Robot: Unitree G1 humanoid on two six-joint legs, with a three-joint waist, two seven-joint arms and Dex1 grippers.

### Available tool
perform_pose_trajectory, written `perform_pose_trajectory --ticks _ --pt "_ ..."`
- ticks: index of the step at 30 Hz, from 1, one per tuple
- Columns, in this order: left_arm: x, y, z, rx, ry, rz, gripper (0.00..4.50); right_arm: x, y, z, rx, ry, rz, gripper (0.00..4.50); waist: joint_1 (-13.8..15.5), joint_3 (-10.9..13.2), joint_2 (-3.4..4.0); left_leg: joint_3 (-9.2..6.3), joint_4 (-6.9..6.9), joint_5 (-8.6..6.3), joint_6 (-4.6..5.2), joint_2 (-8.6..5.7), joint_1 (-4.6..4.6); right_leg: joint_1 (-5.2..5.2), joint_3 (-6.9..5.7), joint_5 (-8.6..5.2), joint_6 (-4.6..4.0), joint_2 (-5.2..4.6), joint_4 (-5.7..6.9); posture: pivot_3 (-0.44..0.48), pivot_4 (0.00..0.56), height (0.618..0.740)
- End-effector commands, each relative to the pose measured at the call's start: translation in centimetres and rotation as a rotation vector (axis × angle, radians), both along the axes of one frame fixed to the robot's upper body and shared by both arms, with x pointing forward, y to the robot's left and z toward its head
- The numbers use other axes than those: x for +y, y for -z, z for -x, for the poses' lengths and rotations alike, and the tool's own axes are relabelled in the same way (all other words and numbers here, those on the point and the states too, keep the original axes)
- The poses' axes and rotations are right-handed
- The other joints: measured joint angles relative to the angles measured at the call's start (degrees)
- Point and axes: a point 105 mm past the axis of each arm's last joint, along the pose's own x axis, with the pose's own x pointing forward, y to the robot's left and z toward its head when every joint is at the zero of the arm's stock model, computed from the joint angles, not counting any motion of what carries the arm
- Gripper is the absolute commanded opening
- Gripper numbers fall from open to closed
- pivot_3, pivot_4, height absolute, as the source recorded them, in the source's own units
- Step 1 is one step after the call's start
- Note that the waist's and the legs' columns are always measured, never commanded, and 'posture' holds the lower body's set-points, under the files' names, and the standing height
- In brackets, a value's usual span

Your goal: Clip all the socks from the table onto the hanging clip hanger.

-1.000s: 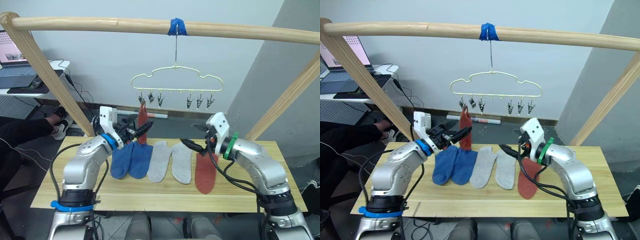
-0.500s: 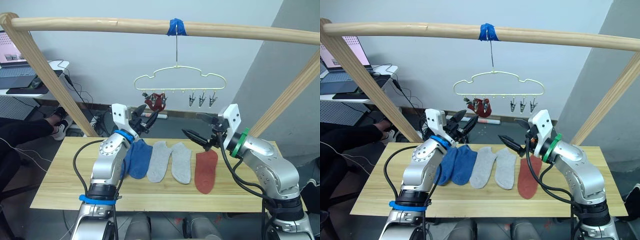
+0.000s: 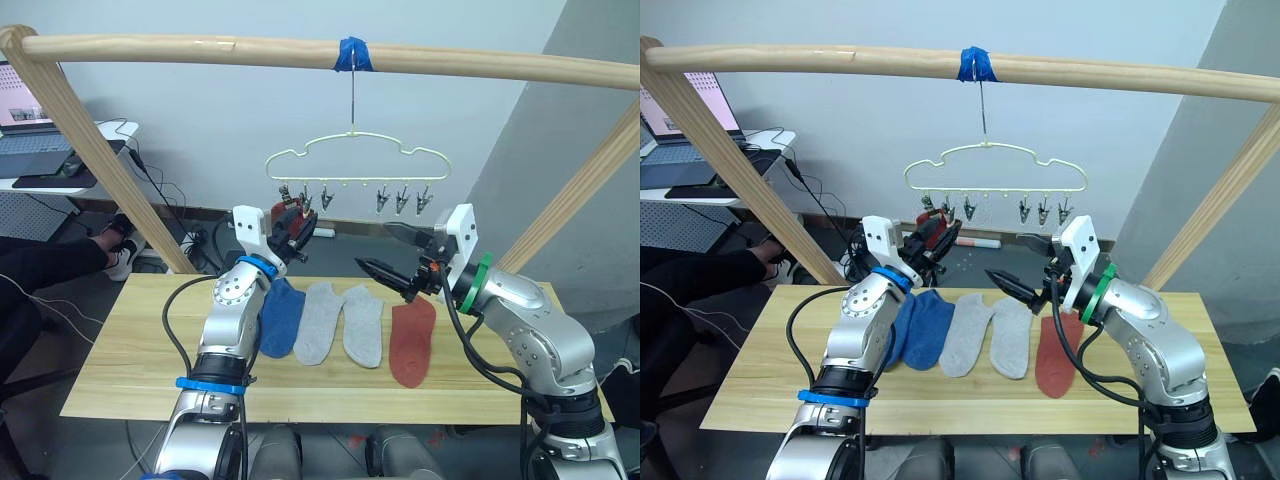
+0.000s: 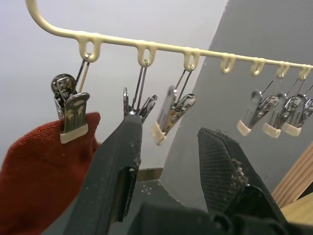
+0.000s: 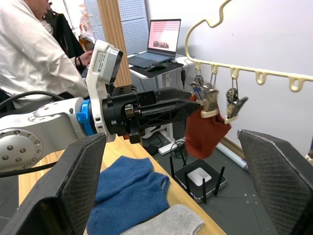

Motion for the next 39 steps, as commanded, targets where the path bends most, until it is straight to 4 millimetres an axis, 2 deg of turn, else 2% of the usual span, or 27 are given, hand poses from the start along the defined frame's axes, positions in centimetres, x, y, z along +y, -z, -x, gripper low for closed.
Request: perform_pose_trajectory --ticks 1,11,39 --pt "-0.3 -1.3 -0.2 -0.057 -0.005 0.002 2.05 0.5 -1.5 0.4 -0.056 -0.035 -0.022 4.5 0.01 0.0 0.0 0.0 0.0 0.0 0.0 0.0 0.0 0.0 0.0 0.0 0.0 0.0 0.0 -0.023 0.127 0.74" --pt "0.6 -1.5 -1.4 -0.072 -0.059 -0.006 2.05 1.0 -2.6 0.6 -0.092 -0.07 -0.045 4.5 0.01 0.0 0.0 0.0 0.0 0.0 0.0 -0.01 -0.01 0.0 0.0 0.0 0.0 0.0 -0.01 -0.034 0.131 0.74" --pt "0.1 -2.5 -3.7 -0.112 -0.093 0.005 2.05 0.8 -2.9 0.7 -0.105 -0.055 -0.027 4.5 -1.03 0.03 0.0 0.0 -0.01 0.0 0.0 -0.01 -0.01 0.0 0.0 -0.01 0.02 0.0 -0.03 -0.063 0.141 0.74"
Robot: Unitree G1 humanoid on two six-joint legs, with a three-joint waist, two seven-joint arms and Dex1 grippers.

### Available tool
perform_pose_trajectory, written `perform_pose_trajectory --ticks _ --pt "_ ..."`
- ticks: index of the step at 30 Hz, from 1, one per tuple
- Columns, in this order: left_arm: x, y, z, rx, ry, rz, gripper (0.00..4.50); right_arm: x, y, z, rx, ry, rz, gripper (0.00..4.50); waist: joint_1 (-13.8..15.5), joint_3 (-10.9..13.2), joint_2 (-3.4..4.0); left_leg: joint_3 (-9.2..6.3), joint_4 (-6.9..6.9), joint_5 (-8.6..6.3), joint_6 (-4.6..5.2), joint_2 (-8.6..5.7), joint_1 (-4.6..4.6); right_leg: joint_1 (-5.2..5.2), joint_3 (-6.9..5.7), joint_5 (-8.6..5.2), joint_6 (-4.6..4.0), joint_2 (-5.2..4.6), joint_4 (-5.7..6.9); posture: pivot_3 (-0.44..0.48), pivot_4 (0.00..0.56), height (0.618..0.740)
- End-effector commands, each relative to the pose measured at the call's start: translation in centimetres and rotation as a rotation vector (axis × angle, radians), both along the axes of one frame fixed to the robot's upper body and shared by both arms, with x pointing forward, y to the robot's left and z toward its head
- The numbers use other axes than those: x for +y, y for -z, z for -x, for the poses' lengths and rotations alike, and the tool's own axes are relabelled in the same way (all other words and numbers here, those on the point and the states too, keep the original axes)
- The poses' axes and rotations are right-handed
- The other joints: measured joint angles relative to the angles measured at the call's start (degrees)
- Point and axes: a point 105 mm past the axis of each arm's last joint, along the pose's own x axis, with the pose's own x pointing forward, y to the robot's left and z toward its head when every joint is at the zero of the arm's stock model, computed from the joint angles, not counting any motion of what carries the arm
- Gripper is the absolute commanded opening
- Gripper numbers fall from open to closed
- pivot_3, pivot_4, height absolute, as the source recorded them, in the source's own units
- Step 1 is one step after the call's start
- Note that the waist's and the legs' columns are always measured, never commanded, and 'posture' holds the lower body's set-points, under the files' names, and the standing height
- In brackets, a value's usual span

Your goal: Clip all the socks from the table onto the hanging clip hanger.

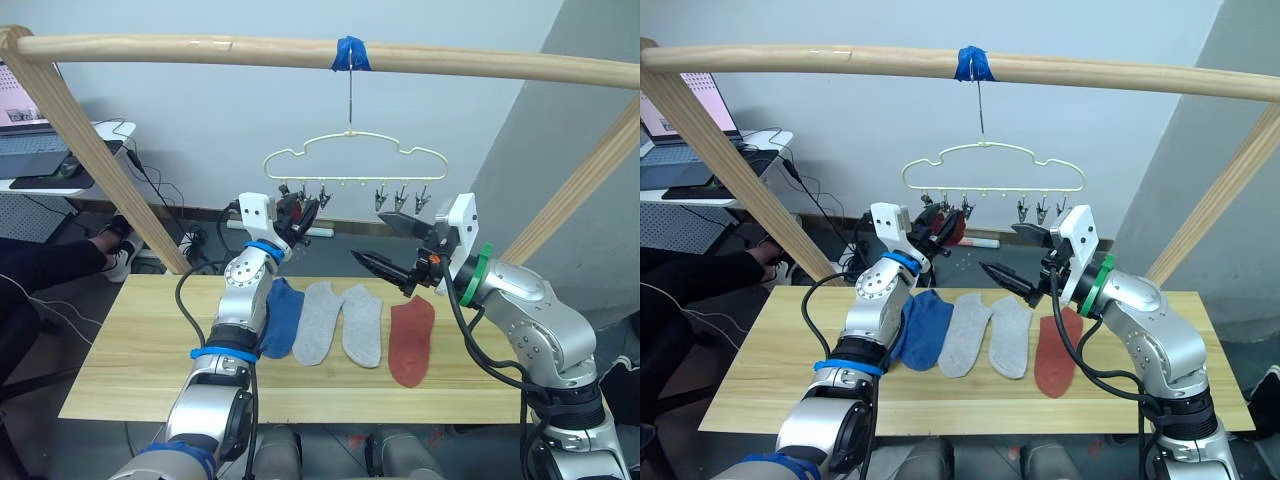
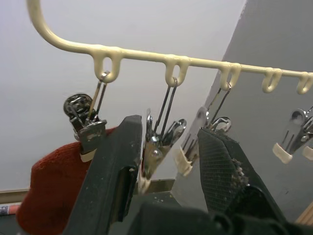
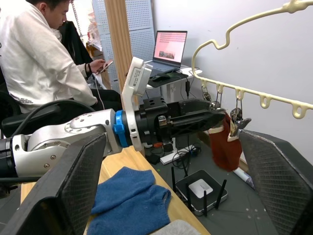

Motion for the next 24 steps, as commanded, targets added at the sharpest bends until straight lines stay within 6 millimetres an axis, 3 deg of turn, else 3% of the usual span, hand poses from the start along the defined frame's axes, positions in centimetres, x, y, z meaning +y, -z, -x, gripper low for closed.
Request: perform_pose_trajectory --ticks 1,24 --pt "0.2 -1.92 -0.38 -0.071 -0.022 0.002 2.05 0.4 -1.55 0.66 -0.065 -0.022 -0.013 4.5 -0.14 0.0 0.0 0.0 0.0 0.0 0.0 0.0 0.0 0.0 0.0 0.0 0.0 0.0 0.0 -0.063 0.141 0.74" --pt "-0.28 -2.12 -0.95 -0.101 -0.027 -0.042 2.05 0.12 -1.54 0.64 -0.066 -0.002 -0.009 4.5 -0.42 0.04 0.02 0.01 -0.03 0.0 0.0 0.0 0.0 0.0 0.0 -0.04 0.07 0.0 -0.04 -0.071 0.146 0.74"
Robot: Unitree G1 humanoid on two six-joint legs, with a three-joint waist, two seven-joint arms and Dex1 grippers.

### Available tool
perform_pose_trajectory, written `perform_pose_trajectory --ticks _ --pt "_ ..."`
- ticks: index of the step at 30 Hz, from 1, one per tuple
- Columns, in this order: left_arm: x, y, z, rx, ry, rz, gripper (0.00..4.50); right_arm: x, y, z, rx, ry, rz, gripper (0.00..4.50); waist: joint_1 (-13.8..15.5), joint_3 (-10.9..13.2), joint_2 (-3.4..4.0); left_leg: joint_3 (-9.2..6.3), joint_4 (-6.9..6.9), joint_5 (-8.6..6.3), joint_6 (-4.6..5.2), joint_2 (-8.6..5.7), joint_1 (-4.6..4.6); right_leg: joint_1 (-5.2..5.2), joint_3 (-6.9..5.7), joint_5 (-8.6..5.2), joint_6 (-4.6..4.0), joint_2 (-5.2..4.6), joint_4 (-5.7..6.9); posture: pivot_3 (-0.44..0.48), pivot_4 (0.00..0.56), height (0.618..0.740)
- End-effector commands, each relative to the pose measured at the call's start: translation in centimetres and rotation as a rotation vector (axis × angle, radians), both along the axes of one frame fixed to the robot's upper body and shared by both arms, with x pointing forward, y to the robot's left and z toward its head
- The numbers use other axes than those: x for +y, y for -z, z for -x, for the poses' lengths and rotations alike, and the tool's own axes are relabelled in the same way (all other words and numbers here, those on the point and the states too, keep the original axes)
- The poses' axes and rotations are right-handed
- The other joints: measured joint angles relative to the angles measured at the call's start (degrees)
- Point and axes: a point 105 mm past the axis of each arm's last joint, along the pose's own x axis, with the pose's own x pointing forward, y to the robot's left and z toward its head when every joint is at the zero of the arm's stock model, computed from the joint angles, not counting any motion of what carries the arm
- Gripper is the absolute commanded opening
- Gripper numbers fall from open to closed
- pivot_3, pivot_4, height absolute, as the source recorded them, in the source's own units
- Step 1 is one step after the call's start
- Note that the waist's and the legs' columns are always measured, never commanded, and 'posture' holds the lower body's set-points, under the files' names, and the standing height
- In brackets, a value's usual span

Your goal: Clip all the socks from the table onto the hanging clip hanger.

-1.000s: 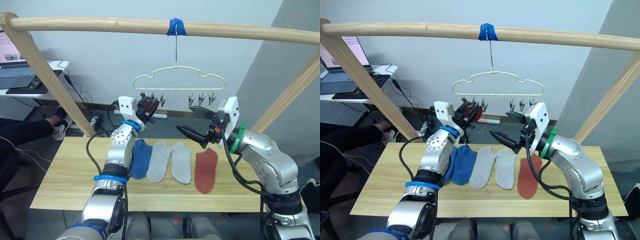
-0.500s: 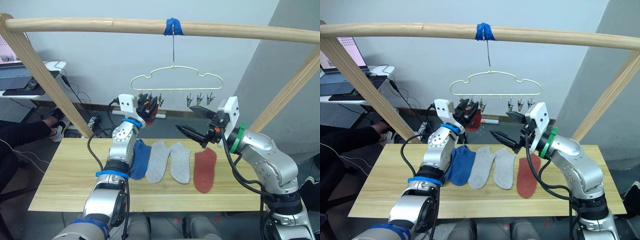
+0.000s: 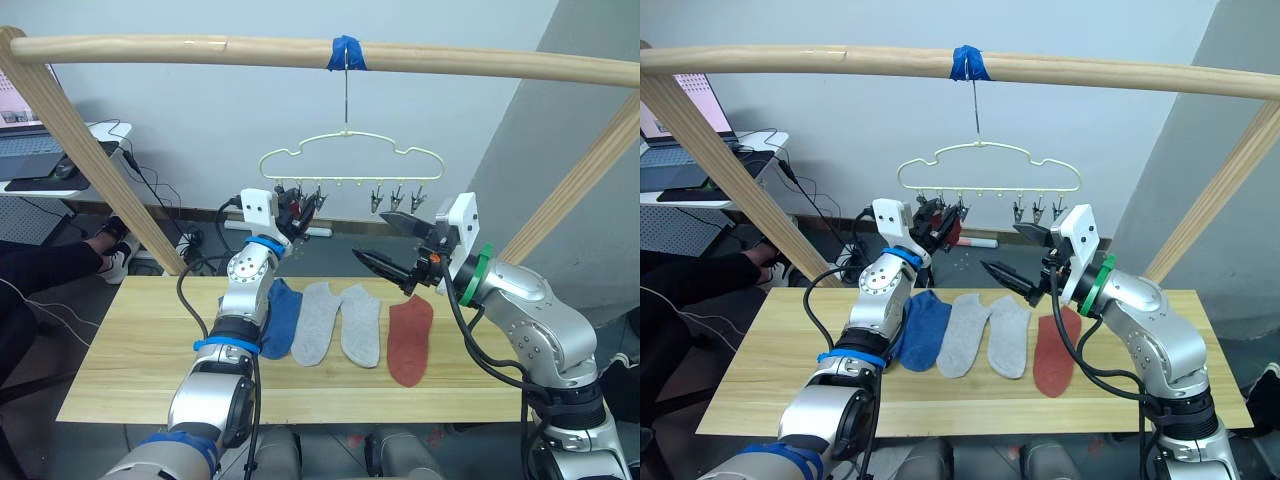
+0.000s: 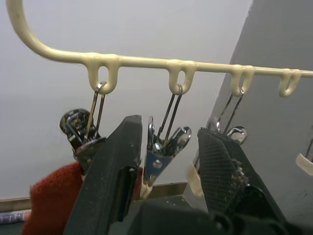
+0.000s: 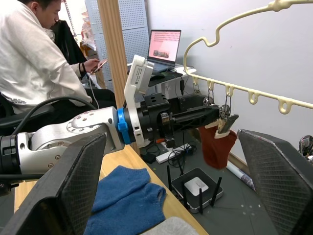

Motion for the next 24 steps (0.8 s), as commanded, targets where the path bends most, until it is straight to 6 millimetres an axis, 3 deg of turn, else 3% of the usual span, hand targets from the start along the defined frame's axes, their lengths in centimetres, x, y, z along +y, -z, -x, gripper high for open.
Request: perform_pose_trajectory --ticks 1,8,16,20,24 --pt "-0.5 -1.8 -0.1 -0.068 0.015 -0.007 1.7 0.2 -1.5 0.7 -0.065 -0.017 -0.012 4.5 0.0 0.0 0.0 0.0 0.0 0.0 0.0 0.0 0.0 0.0 0.0 -0.04 0.07 0.0 0.0 -0.084 0.143 0.74" --pt "-0.4 -1.8 -0.2 -0.068 0.023 -0.006 0.06 0.2 -1.5 0.6 -0.061 -0.015 -0.016 4.5 -0.08 0.0 0.0 0.0 -0.01 0.0 0.0 0.0 0.0 0.0 0.0 -0.04 0.08 0.0 0.0 -0.077 0.141 0.74" --pt "0.0 -1.7 0.0 -0.03 0.038 0.002 0.01 0.2 -0.6 0.2 -0.031 -0.01 0.008 4.5 -0.07 0.0 0.01 0.0 -0.01 0.0 0.0 0.0 0.0 0.0 0.0 -0.04 0.08 0.0 0.0 -0.054 0.135 0.74" --pt "0.2 -0.7 0.9 0.186 0.168 0.087 0.01 -3.1 7.1 -2.3 0.127 0.161 0.302 4.5 -0.04 -0.01 0.0 0.0 -0.01 0.0 0.0 0.0 0.01 0.02 -0.01 -0.05 0.08 0.0 -0.02 -0.034 0.131 0.74" --pt "0.5 -0.3 2.7 0.355 0.283 0.114 0.01 -6.1 12.6 -3.4 0.233 0.239 0.471 4.5 -0.21 0.0 0.05 0.0 -0.01 0.01 -0.01 0.02 0.08 0.02 0.01 -0.06 0.1 0.0 0.06 -0.027 0.13 0.74"
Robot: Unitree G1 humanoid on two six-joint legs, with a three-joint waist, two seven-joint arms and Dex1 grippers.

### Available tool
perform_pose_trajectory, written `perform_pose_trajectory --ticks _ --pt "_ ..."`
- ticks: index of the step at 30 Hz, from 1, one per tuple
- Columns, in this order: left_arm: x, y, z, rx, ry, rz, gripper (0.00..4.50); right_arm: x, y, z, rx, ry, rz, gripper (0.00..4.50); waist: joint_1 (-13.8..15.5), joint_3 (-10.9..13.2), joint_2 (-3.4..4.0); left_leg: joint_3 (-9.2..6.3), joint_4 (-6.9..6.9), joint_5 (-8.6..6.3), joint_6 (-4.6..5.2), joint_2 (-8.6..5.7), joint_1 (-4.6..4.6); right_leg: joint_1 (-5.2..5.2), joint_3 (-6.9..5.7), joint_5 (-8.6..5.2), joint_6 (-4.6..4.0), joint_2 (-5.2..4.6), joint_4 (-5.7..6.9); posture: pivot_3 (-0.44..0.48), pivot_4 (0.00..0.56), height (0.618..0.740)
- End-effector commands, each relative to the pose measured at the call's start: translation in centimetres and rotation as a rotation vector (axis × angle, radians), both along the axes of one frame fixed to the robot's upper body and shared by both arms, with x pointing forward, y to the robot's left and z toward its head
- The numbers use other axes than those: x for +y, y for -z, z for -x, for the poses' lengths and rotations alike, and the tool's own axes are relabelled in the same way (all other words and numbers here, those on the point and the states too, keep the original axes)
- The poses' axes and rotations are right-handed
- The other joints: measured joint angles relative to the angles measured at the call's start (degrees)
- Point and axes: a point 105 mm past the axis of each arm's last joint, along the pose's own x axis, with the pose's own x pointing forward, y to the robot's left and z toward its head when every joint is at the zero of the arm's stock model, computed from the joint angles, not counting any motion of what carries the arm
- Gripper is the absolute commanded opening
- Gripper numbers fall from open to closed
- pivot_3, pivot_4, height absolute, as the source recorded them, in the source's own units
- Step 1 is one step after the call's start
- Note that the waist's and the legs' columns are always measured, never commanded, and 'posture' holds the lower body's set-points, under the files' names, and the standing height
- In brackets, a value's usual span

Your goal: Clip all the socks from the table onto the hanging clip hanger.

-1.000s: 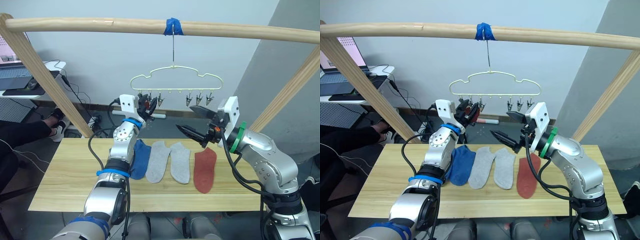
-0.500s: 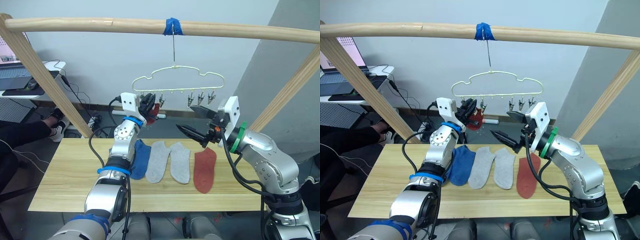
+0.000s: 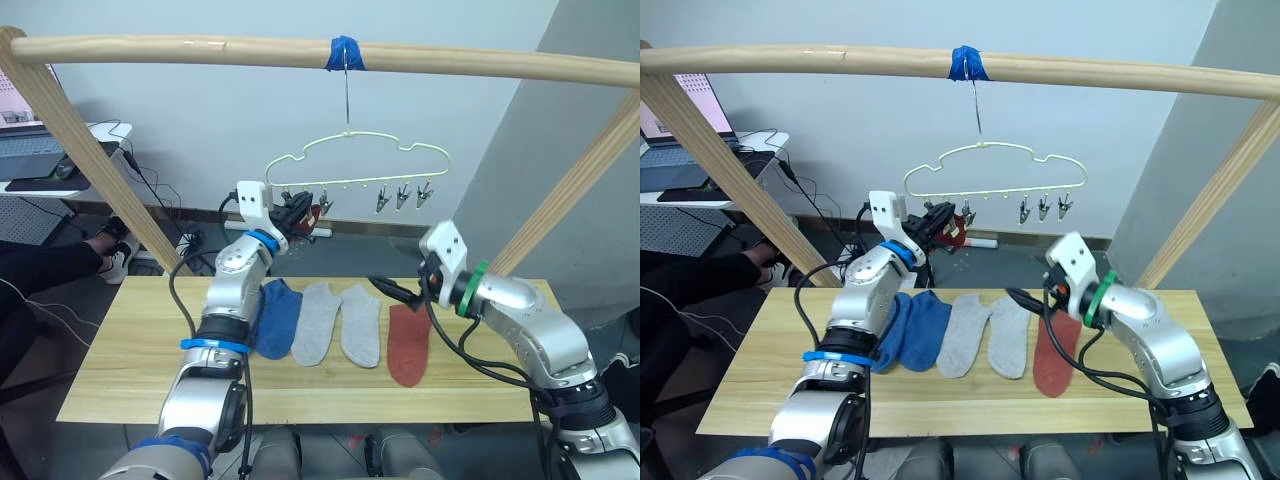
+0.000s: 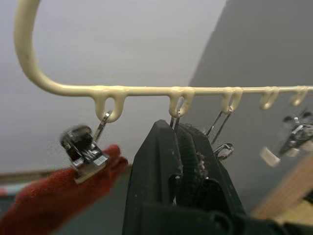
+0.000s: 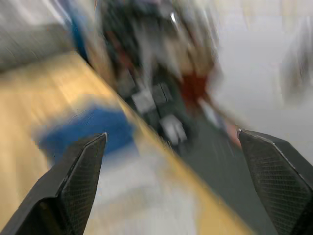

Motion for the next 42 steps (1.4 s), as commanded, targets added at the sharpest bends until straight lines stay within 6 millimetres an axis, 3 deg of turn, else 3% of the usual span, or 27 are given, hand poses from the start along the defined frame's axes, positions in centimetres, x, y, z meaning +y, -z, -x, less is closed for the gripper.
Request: perform_pose_trajectory --ticks 1,4,9,15,18,20,23,27,29,35,42 --pt "-0.1 0.5 1.6 0.166 0.116 0.03 0.01 -2.2 3.6 -0.7 0.034 0.026 0.15 4.5 -0.18 0.03 0.06 0.0 0.0 0.0 0.0 0.01 0.02 0.0 0.0 0.0 0.01 0.02 0.01 -0.027 0.13 0.74" --pt "0.4 -0.3 2.9 0.248 0.196 0.078 0.01 -3.4 6.8 -1.3 0.107 0.055 0.209 4.5 -0.65 0.02 0.07 0.0 0.0 0.0 0.01 0.02 0.06 0.03 0.01 -0.02 0.04 0.03 0.02 -0.015 0.125 0.74" --pt "1.5 -0.6 3.3 0.308 0.189 0.07 0.01 -2.9 9.5 -2.0 0.207 0.082 0.197 4.5 -1.43 0.02 0.09 -0.01 0.02 0.0 0.0 0.03 0.07 0.04 0.02 -0.02 0.03 0.03 0.04 0.002 0.12 0.74" --pt "1.2 -0.5 3.7 0.32 0.195 0.087 0.01 -3.2 13.0 -1.7 0.283 0.116 0.26 4.5 -1.14 0.01 0.07 -0.02 0.01 0.0 -0.01 0.02 0.07 0.1 -0.01 0.1 -0.17 0.01 0.01 0.017 0.124 0.74" --pt "1.3 -0.2 3.7 0.325 0.186 0.08 0.0 -3.6 14.1 -1.3 0.288 0.109 0.293 3.93 -1.2 0.0 0.05 -0.02 0.02 0.0 -0.01 0.02 0.23 0.25 0.0 0.1 -0.17 0.0 0.01 0.026 0.126 0.74" --pt "1.4 -0.3 3.7 0.321 0.185 0.091 0.0 -3.6 14.0 -1.2 0.268 0.099 0.287 3.26 -1.19 0.01 0.05 -0.02 0.0 0.0 -0.01 0.02 0.5 0.53 0.0 -0.01 0.02 0.01 0.0 0.029 0.126 0.74" --pt "1.5 -0.5 3.7 0.319 0.181 0.099 0.0 -3.4 13.4 -1.3 0.226 0.075 0.276 2.17 -1.21 0.01 0.05 -0.01 -0.06 -0.02 -0.01 0.01 1.1 1.17 0.01 -0.06 0.09 0.0 -0.13 0.032 0.125 0.74" --pt "1.3 -0.3 4.0 0.346 0.188 0.139 0.0 -3.1 11.8 -1.4 0.149 0.045 0.259 0.66 -1.14 0.02 0.05 -0.01 -0.04 -0.02 -0.01 0.0 1.07 1.16 0.04 -0.06 0.1 -0.01 -0.14 0.035 0.127 0.74" --pt "1.1 -0.3 4.2 0.38 0.209 0.197 0.0 -2.4 10.0 -1.6 0.085 0.017 0.246 0.02 -1.07 0.05 0.08 -0.01 -0.05 -0.02 -0.01 0.0 1.04 1.13 0.04 -0.06 0.1 -0.01 -0.13 0.031 0.131 0.74" --pt "0.7 -0.5 4.9 0.488 0.261 0.322 0.0 2.0 3.3 -0.9 -0.086 -0.106 0.162 0.02 -1.36 0.12 0.15 -0.02 -0.11 -0.02 -0.01 0.04 0.92 0.94 0.05 -0.07 0.11 0.02 -0.11 0.019 0.136 0.74" --pt "0.4 -0.9 4.7 0.522 0.269 0.378 0.0 6.9 -1.6 -0.4 -0.218 -0.2 0.136 0.02 -1.0 0.17 0.1 -0.02 -0.12 -0.07 -0.09 0.01 0.87 0.95 0.06 -0.12 0.18 -0.01 -0.2 0.008 0.134 0.74"
